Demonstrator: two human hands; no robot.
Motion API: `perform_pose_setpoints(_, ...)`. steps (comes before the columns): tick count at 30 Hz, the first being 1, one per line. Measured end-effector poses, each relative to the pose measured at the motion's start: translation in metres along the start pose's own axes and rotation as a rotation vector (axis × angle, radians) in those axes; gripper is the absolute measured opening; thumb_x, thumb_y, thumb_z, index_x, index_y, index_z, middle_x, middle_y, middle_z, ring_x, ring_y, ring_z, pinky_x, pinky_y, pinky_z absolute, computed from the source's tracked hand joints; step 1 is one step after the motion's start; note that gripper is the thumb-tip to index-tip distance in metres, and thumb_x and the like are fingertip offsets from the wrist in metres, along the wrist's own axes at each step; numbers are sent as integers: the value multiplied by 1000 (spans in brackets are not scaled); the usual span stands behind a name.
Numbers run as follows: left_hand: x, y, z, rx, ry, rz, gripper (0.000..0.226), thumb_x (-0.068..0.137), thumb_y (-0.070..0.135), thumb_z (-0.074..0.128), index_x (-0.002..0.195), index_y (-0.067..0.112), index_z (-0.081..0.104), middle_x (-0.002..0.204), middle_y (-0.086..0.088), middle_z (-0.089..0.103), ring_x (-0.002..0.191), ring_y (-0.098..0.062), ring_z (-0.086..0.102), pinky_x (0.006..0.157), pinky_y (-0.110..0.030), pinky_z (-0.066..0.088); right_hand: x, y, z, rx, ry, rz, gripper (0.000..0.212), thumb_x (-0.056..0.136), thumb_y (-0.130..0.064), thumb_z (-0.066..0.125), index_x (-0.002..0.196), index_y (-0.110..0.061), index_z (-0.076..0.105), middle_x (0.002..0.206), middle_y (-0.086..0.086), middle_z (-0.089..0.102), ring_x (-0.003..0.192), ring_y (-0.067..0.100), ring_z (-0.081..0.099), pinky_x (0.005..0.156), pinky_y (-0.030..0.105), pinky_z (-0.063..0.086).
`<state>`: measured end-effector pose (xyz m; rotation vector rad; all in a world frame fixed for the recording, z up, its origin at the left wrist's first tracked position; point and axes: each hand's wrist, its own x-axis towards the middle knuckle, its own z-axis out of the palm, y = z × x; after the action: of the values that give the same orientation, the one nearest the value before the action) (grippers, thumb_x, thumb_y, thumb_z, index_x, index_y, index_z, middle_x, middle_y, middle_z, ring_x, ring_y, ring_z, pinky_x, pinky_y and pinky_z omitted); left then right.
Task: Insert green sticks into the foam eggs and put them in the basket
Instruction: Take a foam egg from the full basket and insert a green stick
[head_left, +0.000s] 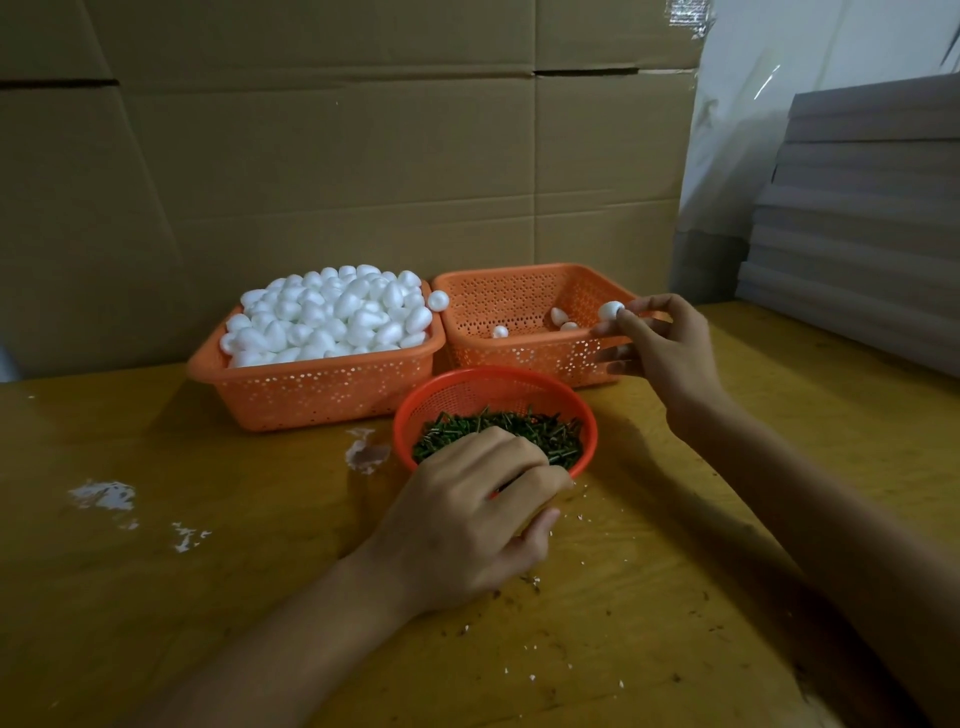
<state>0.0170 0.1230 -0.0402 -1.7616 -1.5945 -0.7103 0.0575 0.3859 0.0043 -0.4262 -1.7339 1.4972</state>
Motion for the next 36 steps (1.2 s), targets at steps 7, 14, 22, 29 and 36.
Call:
perform_pose_setpoints(7, 0, 0, 1, -9, -9, -2, 15, 98, 14, 66, 112, 8, 67, 101, -9, 66, 91, -24, 62, 81, -37, 52, 4, 4, -2, -19, -13, -4, 30, 105, -17, 60, 131, -14, 46, 103, 13, 76, 81, 25, 78, 62, 28, 60)
perform_pose_setpoints(14, 0, 0, 0, -14, -9, -1, 14, 97, 12, 67, 111, 8, 68, 100, -9, 65, 90, -24, 61, 79, -36, 52, -26, -28, 20, -208, -368, -258, 14, 103, -16, 62, 116, -16, 56, 98, 4, 78, 82, 22, 76, 68, 32, 63)
perform_pose_setpoints(22, 1, 3, -2, -37, 10, -83, 5, 95, 2, 67, 94, 0, 72, 82, -10, 60, 76, -24, 52, 68, -42, 47, -77, -29, 51, -829, -941, -442, 17, 105, -19, 53, 109, -18, 69, 107, -7, 72, 101, 14, 63, 90, 48, 48)
perform_pose_setpoints(29, 6, 1, -9, 18, 98, -156, 17, 100, 16, 59, 95, 3, 70, 89, -9, 62, 84, -27, 54, 77, -40, 46, -76, -31, 51, -882, -943, -403, 26, 103, -29, 55, 125, -19, 68, 130, -6, 67, 120, 12, 58, 102, 41, 44)
perform_pose_setpoints(36, 19, -105, -59, 391, 127, -857, 34, 102, 34, 53, 130, 19, 63, 133, -13, 56, 125, -36, 51, 101, -47, 42, -74, -33, 58, -1025, -987, -384, 32, 109, -43, 45, 135, -32, 60, 135, -9, 61, 127, 12, 52, 106, 40, 42)
